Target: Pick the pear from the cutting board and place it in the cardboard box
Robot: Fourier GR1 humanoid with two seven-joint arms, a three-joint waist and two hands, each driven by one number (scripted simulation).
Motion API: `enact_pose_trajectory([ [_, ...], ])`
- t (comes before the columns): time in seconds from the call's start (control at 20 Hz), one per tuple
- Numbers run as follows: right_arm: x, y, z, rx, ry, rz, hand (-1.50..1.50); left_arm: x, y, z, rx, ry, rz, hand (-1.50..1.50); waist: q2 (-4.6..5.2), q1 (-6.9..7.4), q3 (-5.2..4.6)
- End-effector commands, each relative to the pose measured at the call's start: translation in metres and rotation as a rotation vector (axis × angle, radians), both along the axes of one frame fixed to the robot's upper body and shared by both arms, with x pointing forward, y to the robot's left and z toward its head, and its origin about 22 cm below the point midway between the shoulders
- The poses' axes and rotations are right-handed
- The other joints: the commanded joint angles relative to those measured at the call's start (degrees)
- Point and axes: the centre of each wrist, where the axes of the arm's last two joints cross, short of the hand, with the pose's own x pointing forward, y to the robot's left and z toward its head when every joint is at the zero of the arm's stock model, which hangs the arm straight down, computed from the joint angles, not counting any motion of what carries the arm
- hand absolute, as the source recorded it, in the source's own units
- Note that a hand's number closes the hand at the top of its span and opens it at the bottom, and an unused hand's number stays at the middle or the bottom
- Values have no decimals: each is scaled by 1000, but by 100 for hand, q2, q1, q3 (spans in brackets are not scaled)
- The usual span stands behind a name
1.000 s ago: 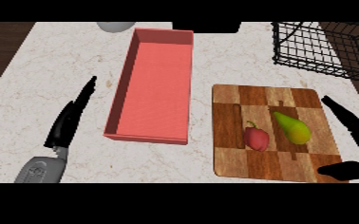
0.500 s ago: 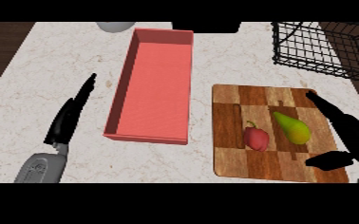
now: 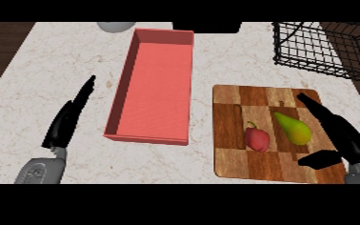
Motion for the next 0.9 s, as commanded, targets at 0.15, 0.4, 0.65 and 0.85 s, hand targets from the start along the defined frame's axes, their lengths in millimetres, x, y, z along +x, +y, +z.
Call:
enact_pose_trajectory([
  [0.15,31,1,-8,18,30,25,-150,-1,-1,-5,19,12,17,0,3,16,1],
  [0.4,21,24,-33,29,28,7,-150,4,7,1,18,4,18,0,2,5,0],
  [0.65,25,20,-40,52,32,39,-150,8,-10,-8,-21,2,8,0,6,-3,0],
  [0.85,28,20,-31,-97,-59,37,150,13,8,6,6,-9,-7,0,5,-8,0],
])
